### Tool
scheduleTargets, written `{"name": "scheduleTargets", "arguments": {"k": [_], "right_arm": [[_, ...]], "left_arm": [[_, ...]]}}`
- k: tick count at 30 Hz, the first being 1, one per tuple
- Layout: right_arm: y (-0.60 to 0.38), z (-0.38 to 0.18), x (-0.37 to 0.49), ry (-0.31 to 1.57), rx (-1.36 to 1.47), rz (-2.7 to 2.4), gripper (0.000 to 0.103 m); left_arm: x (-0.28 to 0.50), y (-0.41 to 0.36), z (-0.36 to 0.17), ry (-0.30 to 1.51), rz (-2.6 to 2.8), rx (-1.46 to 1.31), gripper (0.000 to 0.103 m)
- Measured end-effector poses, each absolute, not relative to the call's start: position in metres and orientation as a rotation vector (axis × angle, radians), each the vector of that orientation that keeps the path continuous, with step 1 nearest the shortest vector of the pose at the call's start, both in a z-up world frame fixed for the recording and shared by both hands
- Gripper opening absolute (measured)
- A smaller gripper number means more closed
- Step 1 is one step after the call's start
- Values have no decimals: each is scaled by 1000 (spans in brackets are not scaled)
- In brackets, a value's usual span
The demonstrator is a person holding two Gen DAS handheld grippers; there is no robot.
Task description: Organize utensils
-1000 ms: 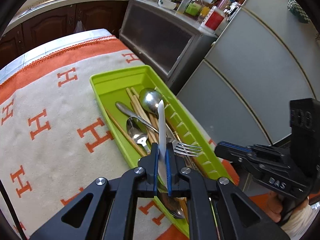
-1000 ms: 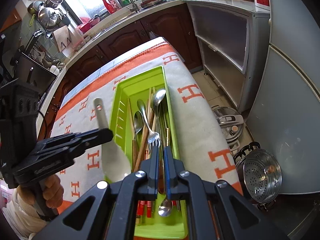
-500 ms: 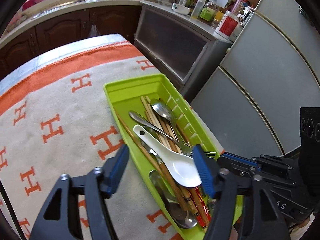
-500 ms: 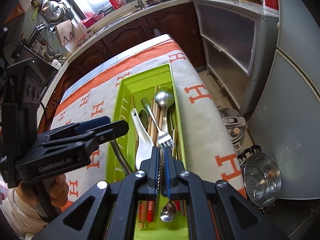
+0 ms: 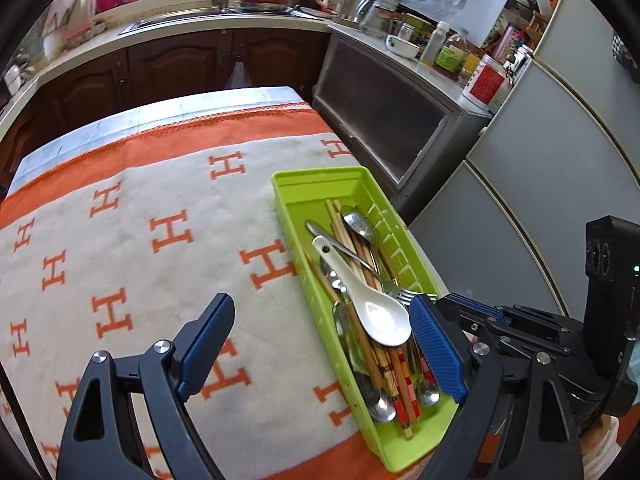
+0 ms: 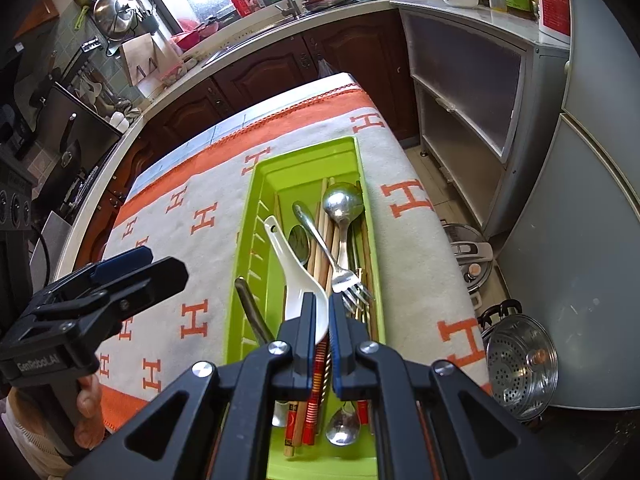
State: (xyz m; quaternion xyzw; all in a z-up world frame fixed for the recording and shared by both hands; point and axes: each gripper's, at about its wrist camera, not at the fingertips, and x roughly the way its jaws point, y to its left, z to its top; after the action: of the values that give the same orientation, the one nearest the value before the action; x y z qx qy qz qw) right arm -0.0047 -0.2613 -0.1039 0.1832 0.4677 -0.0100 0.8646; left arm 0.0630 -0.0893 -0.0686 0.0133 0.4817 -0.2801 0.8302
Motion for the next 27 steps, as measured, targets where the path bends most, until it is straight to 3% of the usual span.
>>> {"name": "scheduleTargets", "arguments": {"k": [13,17,21,25,27], "right_arm": [[-232,-100,-21,1040,352,24,6],[-220,-82,-29,1035,343,52,6],[-207,-54,-39,1000,306,75,7],[-195,-27,-50,952,292,96,22],[-190,-15,-54,921,284,100,25]], "left_arm": [[18,-32,-45,991,-296,77,90],[10,-17,-28,975,-187,87,101],[0,-5,-8,926,-139,73,102],[-12,1,9,895,-115,56,102],[-19,2,17,858,-101,68,102]]}}
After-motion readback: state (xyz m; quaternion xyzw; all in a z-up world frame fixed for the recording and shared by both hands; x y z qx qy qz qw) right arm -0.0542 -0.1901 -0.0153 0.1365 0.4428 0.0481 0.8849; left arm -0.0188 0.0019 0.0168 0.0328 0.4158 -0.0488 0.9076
